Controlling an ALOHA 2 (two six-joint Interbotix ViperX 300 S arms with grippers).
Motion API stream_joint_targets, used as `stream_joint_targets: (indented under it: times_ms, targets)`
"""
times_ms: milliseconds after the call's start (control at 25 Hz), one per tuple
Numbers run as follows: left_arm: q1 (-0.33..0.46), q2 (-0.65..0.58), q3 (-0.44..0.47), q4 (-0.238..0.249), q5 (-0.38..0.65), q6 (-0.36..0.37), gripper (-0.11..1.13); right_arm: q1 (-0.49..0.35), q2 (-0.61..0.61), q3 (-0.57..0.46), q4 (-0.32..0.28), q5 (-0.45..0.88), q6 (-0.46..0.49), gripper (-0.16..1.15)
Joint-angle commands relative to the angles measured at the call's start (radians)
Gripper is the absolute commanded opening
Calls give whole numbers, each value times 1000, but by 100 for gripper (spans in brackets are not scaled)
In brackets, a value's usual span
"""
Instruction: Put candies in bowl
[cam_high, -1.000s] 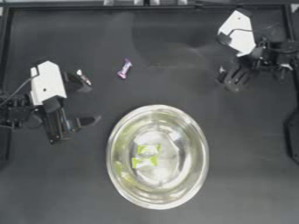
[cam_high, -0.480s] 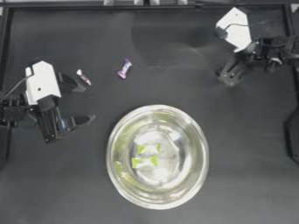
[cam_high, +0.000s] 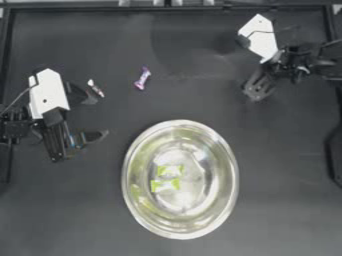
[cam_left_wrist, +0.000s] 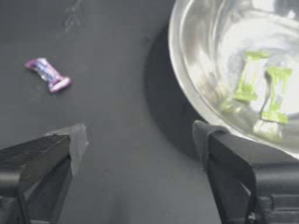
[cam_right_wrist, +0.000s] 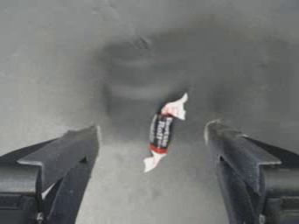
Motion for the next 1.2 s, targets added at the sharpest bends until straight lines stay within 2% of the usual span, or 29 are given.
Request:
stream_joint_targets:
  times_ms: [40, 560, 680, 960, 1200]
  targets:
    - [3, -18, -9, 2, -5, -2, 102, -3, 3, -18, 0, -5, -2, 100]
    - [5, -15, -9, 0, -5, -2, 102, -14, 32, -23, 2, -6, -5, 98]
    - [3, -14, -11, 0, -5, -2, 102, -14, 35, -23, 2, -6, -5, 91]
    - [3, -12, -9, 0, -3, -2, 102, -14, 37, -23, 0, -6, -5, 60]
    - [3, -6, -6, -2, -5, -2, 102, -14, 37, -23, 2, -6, -5, 59]
